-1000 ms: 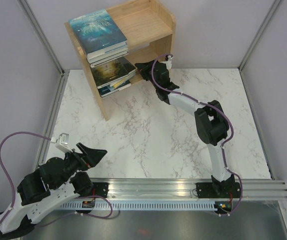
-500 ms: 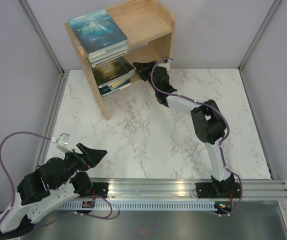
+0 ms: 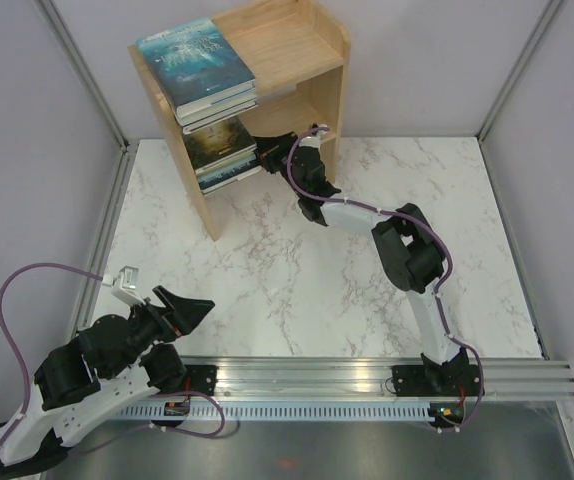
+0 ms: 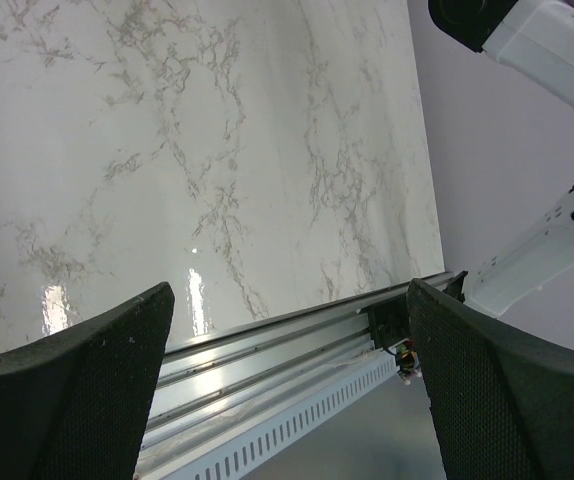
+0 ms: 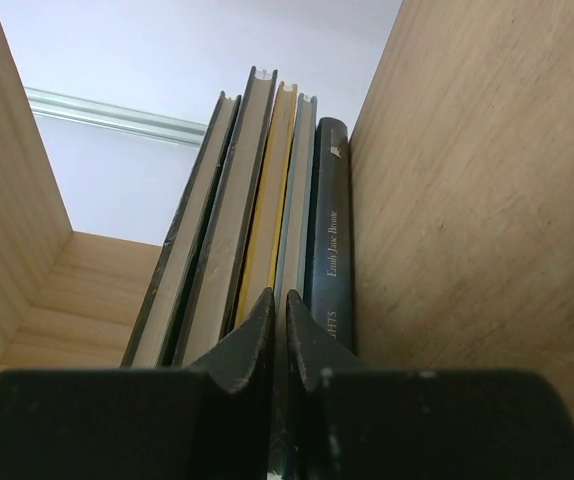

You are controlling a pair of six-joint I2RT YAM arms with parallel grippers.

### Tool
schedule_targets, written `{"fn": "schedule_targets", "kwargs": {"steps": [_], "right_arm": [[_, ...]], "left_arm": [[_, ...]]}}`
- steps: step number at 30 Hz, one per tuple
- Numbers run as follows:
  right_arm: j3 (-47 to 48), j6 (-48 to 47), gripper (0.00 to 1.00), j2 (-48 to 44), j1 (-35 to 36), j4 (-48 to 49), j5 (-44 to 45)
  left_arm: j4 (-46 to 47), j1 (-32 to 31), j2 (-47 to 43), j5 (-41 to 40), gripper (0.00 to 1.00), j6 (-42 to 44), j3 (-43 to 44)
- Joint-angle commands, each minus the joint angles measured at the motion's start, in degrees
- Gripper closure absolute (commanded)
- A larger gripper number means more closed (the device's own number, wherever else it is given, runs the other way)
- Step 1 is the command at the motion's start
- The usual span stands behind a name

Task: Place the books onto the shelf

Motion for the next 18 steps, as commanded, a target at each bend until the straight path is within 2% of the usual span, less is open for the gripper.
{"fn": "schedule_targets", "kwargs": {"steps": [1,7,8,10,11,12,14,18], "right_arm": [[-1.3,0.8,0.89,-1.3,3.2,2.7,-5.8],[-6.2,-1.5,0.85,-5.7,2.4,1.4,-5.8],[-7.0,-2.2,0.75,-6.3,1.7,1.1,-5.7],[-10.0,-2.7,0.65,-8.8,0.8,1.2,-5.3],[-11.2,-3.2,0.54,-9.7,-0.3,1.1,-5.2],[-13.4,-3.4,0.5,-10.6,-0.8,1.3,-5.2],[-15.5,-4.0,0.43,-13.7,-2.3,1.1,-5.1],[-22.3,-6.2,0.41,-19.5,-4.6,0.6,-5.3]], "left_arm": [[-0.2,-0.5,-3.3,-2.2,0.01,-1.6,1.1],[-0.3,-0.6,-3.4,-2.1,0.01,-1.6,1.1],[-0.3,-0.6,-3.4,-2.1,0.01,-1.6,1.1],[-0.4,-0.7,-3.4,-2.3,0.02,-1.6,1.1],[-0.4,-0.7,-3.4,-2.4,0.02,-1.8,1.1],[-0.4,-0.8,-3.4,-2.5,0.02,-1.8,1.2],[-0.5,-0.8,-3.4,-2.6,0.02,-1.9,1.2],[-0.8,-0.9,-3.3,-3.1,0.01,-2.2,1.2]]}}
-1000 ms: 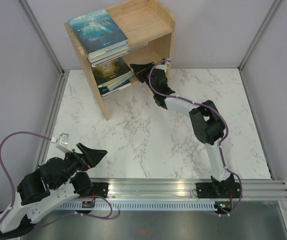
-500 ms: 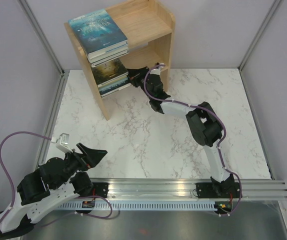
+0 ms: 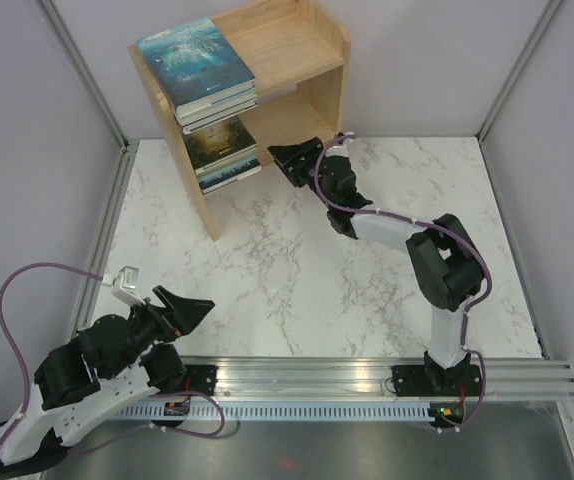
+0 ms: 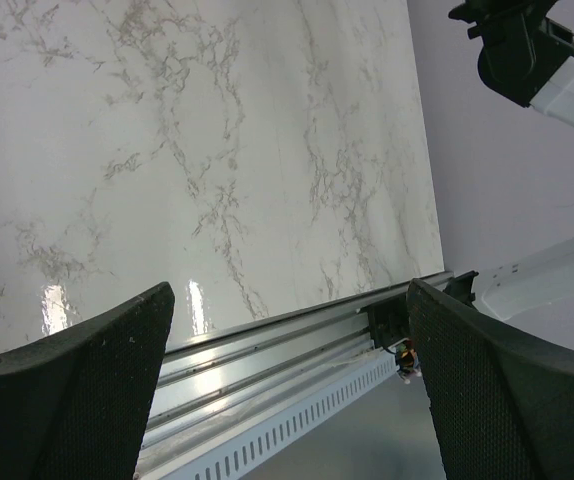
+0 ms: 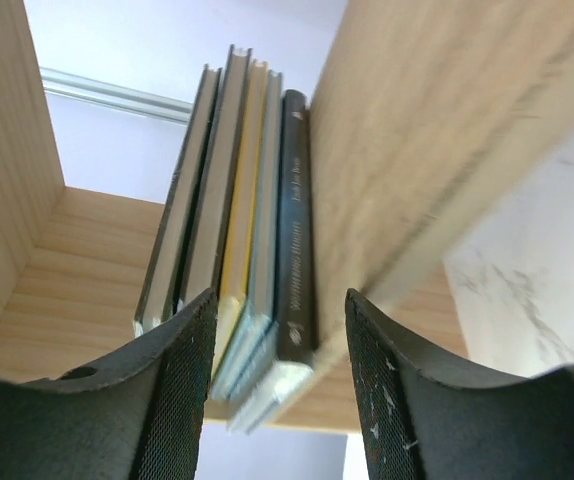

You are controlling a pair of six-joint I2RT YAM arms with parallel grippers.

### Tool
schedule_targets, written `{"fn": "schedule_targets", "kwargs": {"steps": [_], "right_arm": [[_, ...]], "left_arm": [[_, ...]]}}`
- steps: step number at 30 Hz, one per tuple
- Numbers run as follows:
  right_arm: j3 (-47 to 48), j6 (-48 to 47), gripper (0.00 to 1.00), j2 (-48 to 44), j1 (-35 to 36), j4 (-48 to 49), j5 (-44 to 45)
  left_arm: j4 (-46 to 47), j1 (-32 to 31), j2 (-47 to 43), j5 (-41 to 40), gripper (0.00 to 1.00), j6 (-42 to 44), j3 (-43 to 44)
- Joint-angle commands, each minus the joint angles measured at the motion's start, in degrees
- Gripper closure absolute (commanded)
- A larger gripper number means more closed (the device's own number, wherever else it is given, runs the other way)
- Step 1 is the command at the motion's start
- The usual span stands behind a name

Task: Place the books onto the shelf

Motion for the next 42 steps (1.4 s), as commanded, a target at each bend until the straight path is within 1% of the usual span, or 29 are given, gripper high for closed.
{"fn": "schedule_targets", "kwargs": {"steps": [1,5,6,8,9,11,12,14,15,16,17,19,20,21,23,24,26,27,28,29,30,31,33,34,37,38,40,41,42], "right_arm": [[-4.9,-3.6,0.41,-7.9,-1.8,-0.6,-1.6],[-11.0,-8.1,0.41,-15.7,-2.1,-3.4,-2.1],[-14.0,-9.3,0.41,-19.7,-2.2,-4.2,-2.1],[-19.0,-12.9,0.41,-24.2,-2.1,-6.4,-2.1],[-20.4,-14.1,0.41,-29.0,-2.2,-7.5,-3.5],[-23.5,-18.7,0.4,-33.9,-1.9,-10.7,-4.9],[-23.9,-20.6,0.4,-38.4,-1.8,-11.9,-7.8],[-23.5,-25.9,0.36,-42.5,-1.8,-17.4,-11.8],[-22.2,-27.4,0.34,-46.3,-1.7,-19.9,-13.5],[-21.5,-28.7,0.3,-48.3,-1.6,-25.4,-16.0],[-21.0,-30.6,0.24,-50.1,-1.3,-27.9,-16.9],[-21.0,-31.8,0.17,-56.3,-1.3,-32.7,-20.6],[-22.0,-32.1,0.08,-58.5,-1.1,-33.8,-21.8],[-22.7,-32.5,0.02,-63.2,-1.1,-34.6,-22.8],[-25.0,-32.5,0.02,-67.9,-1.0,-36.5,-25.3],[-25.8,-32.4,0.02,-72.5,-0.9,-37.2,-25.7],[-27.9,-32.3,0.02,-77.1,-0.9,-39.1,-25.2],[-28.3,-32.5,0.02,-81.2,-0.9,-39.9,-23.9],[-28.5,-33.5,0.02,-83.2,-0.9,-44.7,-22.4],[-28.5,-34.1,0.02,-84.9,-0.9,-47.2,-18.1],[-28.1,-35.5,0.02,-87.9,-0.9,-52.3,-16.0],[-28.1,-36.1,0.02,-89.4,-0.9,-53.9,-14.4],[-28.5,-37.2,0.02,-93.3,-0.9,-57.4,-10.5],[-28.7,-38.3,0.02,-94.4,-0.9,-57.9,-10.0],[-30.6,-39.4,0.02,-98.5,-0.9,-58.5,-9.5],[-32.1,-39.1,0.02,-99.3,-0.9,-58.7,-9.0],[-33.6,-38.4,0.02,-101.3,-0.9,-59.0,-8.4],[-34.9,-37.8,0.02,-102.0,-0.9,-59.2,-8.7],[-35.5,-37.4,0.02,-102.2,-0.9,-59.1,-8.9]], "left_arm": [[-0.8,-0.6,-3.3,-3.1,0.01,-2.3,1.2],[-0.9,-0.6,-3.1,-3.5,0.02,-2.7,1.2],[-1.0,-0.6,-2.9,-3.6,0.01,-2.7,1.2],[-0.6,-0.6,-1.9,-3.2,0.0,-2.1,1.5],[-0.5,-0.6,-1.1,-2.7,0.0,-1.5,1.8],[-0.4,-0.6,3.1,-1.6,0.0,-0.6,2.1],[-0.3,-0.6,4.4,-1.4,0.0,-0.4,2.5],[-0.3,-0.6,8.4,-1.8,0.0,0.8,3.2],[-0.2,-0.6,9.6,-2.2,0.0,1.3,4.1],[-0.2,-0.6,10.7,-3.4,0.0,2.3,4.7],[-0.1,-0.6,11.8,-4.3,0.0,2.9,5.2],[0.0,-0.6,14.8,-6.8,0.0,5.2,7.8],[0.1,-0.6,15.8,-7.7,0.0,6.1,9.0],[0.2,-0.6,18.2,-8.4,0.0,7.1,11.7],[1.2,-0.6,20.7,-10.2,0.0,10.3,16.0],[1.8,-0.6,23.0,-10.7,0.0,11.7,17.3],[4.4,-0.6,25.0,-12.3,0.0,15.9,20.6],[5.2,-0.6,25.9,-12.9,0.0,17.4,21.5],[5.9,-0.6,27.9,-15.0,0.0,19.9,22.4],[6.6,-0.6,29.1,-16.7,0.0,21.0,23.2],[7.0,-0.6,31.4,-22.0,0.0,22.7,24.0],[7.0,-0.6,32.4,-25.2,0.0,23.6,23.9],[7.8,-0.6,34.8,-31.0,0.0,26.0,22.7],[8.7,-0.6,36.7,-35.7,0.0,28.7,21.7],[14.3,-0.5,38.7,-43.6,0.0,31.5,15.2],[16.1,-0.6,38.5,-44.7,0.0,31.6,10.8],[25.7,0.5,37.3,-44.0,0.0,33.2,5.0],[29.5,1.6,34.7,-42.3,0.0,34.8,-0.6],[37.2,4.7,33.5,-38.0,0.0,36.5,-3.4]]}}
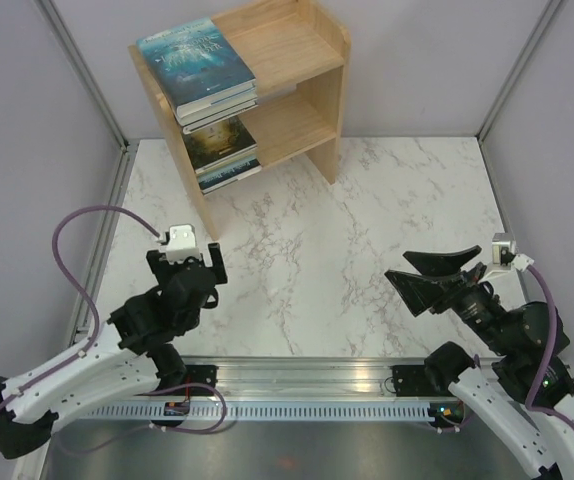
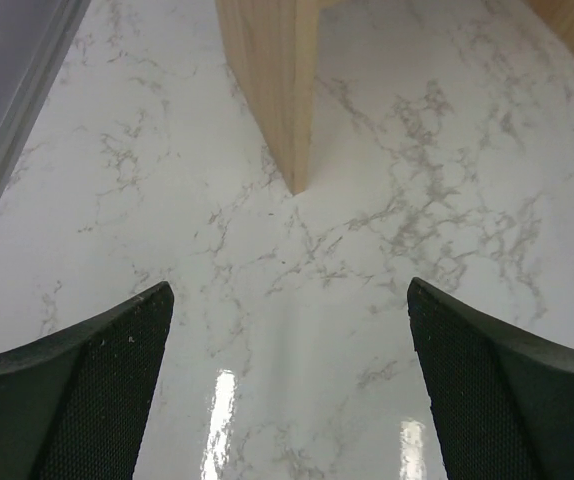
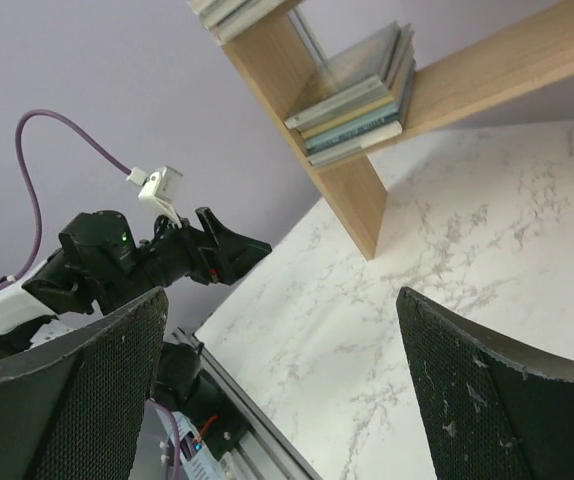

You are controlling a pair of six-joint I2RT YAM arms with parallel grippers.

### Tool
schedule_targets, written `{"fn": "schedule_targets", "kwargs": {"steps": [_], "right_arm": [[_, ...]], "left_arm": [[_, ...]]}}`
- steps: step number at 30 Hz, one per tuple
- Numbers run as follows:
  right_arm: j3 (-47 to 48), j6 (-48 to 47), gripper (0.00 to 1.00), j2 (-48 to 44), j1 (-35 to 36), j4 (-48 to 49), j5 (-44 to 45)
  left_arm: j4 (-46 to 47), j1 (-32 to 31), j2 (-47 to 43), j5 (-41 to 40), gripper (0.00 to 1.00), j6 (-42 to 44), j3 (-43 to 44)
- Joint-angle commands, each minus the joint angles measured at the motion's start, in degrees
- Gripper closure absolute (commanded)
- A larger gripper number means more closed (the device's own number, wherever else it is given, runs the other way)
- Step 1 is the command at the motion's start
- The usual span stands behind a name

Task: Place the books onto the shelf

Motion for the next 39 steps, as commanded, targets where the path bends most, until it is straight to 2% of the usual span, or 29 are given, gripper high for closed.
{"fn": "schedule_targets", "kwargs": {"steps": [1,4,6,7,8,10,13,17,20,21,22,23,25,26,27,28,30,31,36,39], "right_arm": [[-2.6,0.2,0.02,-0.9,0.1,-2.5,1.0],[-3.1,0.4,0.02,-0.7,0.1,-2.9,-0.6],[-3.1,-0.4,0.02,-0.7,0.1,-3.6,-1.1],[-3.1,-0.9,0.02,-0.8,0.0,-3.7,-1.4],[-3.3,-1.3,0.02,-0.9,0.0,-3.6,-1.9],[-3.8,-2.3,0.02,-0.8,0.0,-3.9,-1.8],[-5.1,-2.7,0.02,-0.5,0.1,-3.9,0.0],[-5.3,-2.6,0.02,0.1,0.0,-4.1,0.7],[-5.3,-3.4,0.02,0.0,0.0,-4.2,0.3],[-5.3,-3.5,0.02,0.0,0.1,-4.3,0.3],[-4.9,-3.7,0.02,0.1,0.1,-4.3,0.3],[-4.8,-4.2,0.02,0.2,0.1,-4.3,0.1],[-4.4,-4.8,0.02,0.6,0.1,-4.3,-0.6],[-4.2,-5.3,0.02,1.2,0.1,-4.3,-0.9],[-4.3,-6.2,0.02,1.5,0.1,-4.0,-1.2],[-4.3,-6.3,0.02,1.9,0.1,-3.9,-1.3],[-4.5,-6.7,0.02,3.6,0.1,-3.7,-1.6],[-4.7,-6.6,0.02,4.2,0.1,-3.5,-1.8],[-7.1,-5.9,0.02,5.0,0.1,1.5,-3.4],[-8.0,-5.5,0.02,5.0,0.0,3.9,-3.7]], "left_arm": [[19.3,5.8,-4.8,-0.6,0.0,6.5,-9.4],[30.2,14.3,-8.7,5.6,0.0,10.0,-17.6],[35.0,17.4,-8.3,4.6,0.0,16.1,-22.2],[42.0,18.0,-7.7,3.6,0.0,18.4,-23.7],[44.7,18.5,-7.0,1.5,0.0,19.8,-26.2],[49.1,20.7,-4.0,-2.2,0.0,16.7,-27.4],[51.7,25.5,2.2,-3.5,0.0,9.7,-29.7],[59.9,29.5,11.0,-5.9,0.0,8.4,-31.4],[72.9,32.0,19.2,-2.2,0.0,12.2,-34.2],[71.2,32.4,20.0,-1.0,0.0,10.7,-33.0],[73.7,33.0,21.3,0.5,0.0,12.2,-32.6],[78.6,33.7,23.7,2.1,0.0,14.7,-33.6],[95.1,35.9,25.9,11.6,0.0,20.7,-36.2],[99.5,36.7,27.2,14.8,0.0,22.1,-38.3],[100.8,38.4,28.9,18.5,0.0,23.0,-37.5],[90.8,39.0,28.8,19.9,0.0,21.8,-35.3],[88.9,41.8,31.9,25.7,0.0,22.0,-30.9],[83.8,42.2,32.6,26.2,0.0,21.6,-29.4],[79.6,47.4,35.3,34.6,0.0,20.3,-24.4],[78.7,48.5,37.0,36.0,0.01,21.9,-22.7]]}}
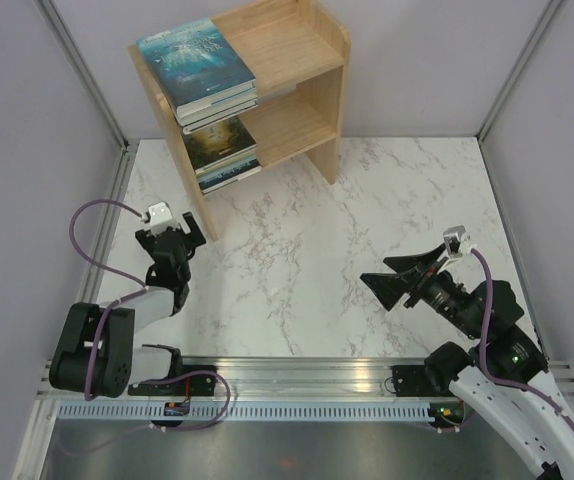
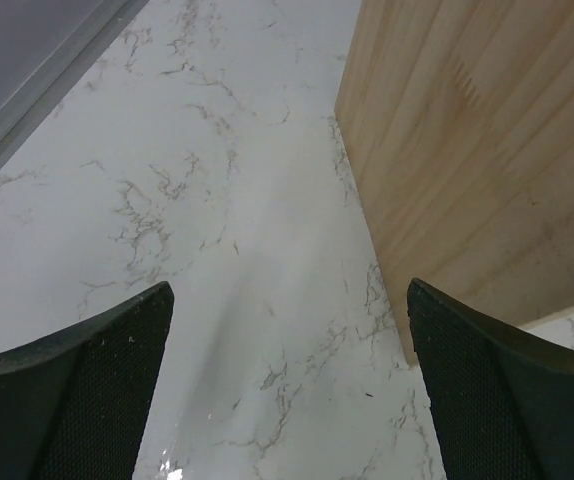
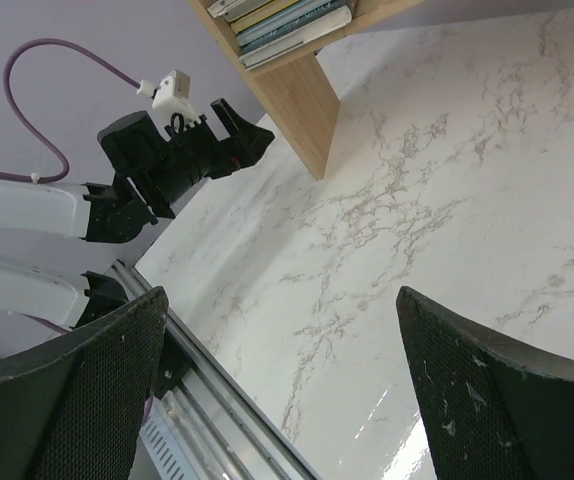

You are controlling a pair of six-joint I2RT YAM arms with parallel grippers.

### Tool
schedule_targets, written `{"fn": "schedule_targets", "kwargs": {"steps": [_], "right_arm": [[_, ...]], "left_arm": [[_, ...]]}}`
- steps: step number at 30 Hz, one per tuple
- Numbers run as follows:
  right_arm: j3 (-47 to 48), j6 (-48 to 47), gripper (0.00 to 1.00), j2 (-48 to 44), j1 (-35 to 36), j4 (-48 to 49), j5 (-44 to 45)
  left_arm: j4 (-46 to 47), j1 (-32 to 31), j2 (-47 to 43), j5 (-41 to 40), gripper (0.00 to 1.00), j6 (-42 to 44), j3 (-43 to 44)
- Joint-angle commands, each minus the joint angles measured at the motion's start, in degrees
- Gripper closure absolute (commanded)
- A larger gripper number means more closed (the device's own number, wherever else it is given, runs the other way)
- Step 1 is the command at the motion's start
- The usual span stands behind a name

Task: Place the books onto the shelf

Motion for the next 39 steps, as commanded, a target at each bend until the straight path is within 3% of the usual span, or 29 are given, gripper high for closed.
{"fn": "schedule_targets", "kwargs": {"steps": [1,5,7,9,10,12,13,15,17,28,35,39], "right_arm": [[-0.6,-0.5,0.02,0.0,0.2,5.9,-1.3],[-0.2,-1.3,0.02,1.2,0.1,6.1,-1.6],[-0.4,-1.4,0.02,1.7,0.0,6.1,-1.7],[-0.8,-1.1,0.02,2.4,0.1,6.6,-1.3],[-1.5,-0.8,0.02,2.5,0.1,7.0,-1.2],[-2.1,-0.9,0.02,2.7,0.1,8.2,-0.4],[-2.7,-0.7,0.02,2.8,0.1,8.6,0.2],[-3.2,-0.4,0.02,3.4,0.1,9.1,3.0],[-3.1,-1.3,0.02,4.1,0.1,8.7,4.9],[-1.9,-3.9,0.02,12.4,0.1,8.6,27.3],[-2.4,-21.3,0.02,26.0,0.1,15.4,32.1],[-6.2,-27.2,0.02,28.2,-0.7,22.3,35.7]], "left_arm": [[0.4,1.5,1.8,5.1,0.01,4.2,2.1],[6.3,2.1,2.1,6.0,0.02,7.2,-0.1],[27.7,3.1,6.3,9.1,0.0,9.0,-6.3],[20.1,3.2,3.9,12.5,0.0,8.9,-6.0],[23.4,3.2,5.8,12.0,0.0,9.5,-6.0],[19.0,3.3,9.1,15.8,0.0,10.8,-3.9],[28.5,3.2,10.3,15.2,0.0,10.9,-5.3],[23.2,3.1,9.0,14.3,0.0,10.2,-5.4],[26.7,3.1,10.1,14.2,0.0,10.6,-6.1],[25.6,3.1,9.3,14.3,0.0,10.5,-6.0],[25.6,3.1,9.3,14.3,0.0,10.5,-6.1],[25.7,3.1,9.4,14.3,0.0,10.5,-6.1]]}}
